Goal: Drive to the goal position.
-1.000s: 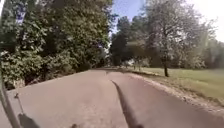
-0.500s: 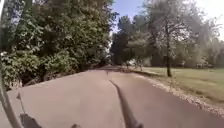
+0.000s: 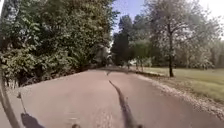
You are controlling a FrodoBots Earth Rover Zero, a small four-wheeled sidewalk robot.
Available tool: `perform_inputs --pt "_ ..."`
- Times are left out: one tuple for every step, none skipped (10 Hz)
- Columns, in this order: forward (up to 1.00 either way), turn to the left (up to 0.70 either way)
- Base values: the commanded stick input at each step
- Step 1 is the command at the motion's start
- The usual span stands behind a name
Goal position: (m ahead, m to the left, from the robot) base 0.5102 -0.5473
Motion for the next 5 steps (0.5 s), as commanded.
perform_inputs --pt "0.70 -0.20" --pt "0.70 0.00" --pt "0.70 -0.30" --pt "0.22 -0.59" --pt "0.00 -0.70"
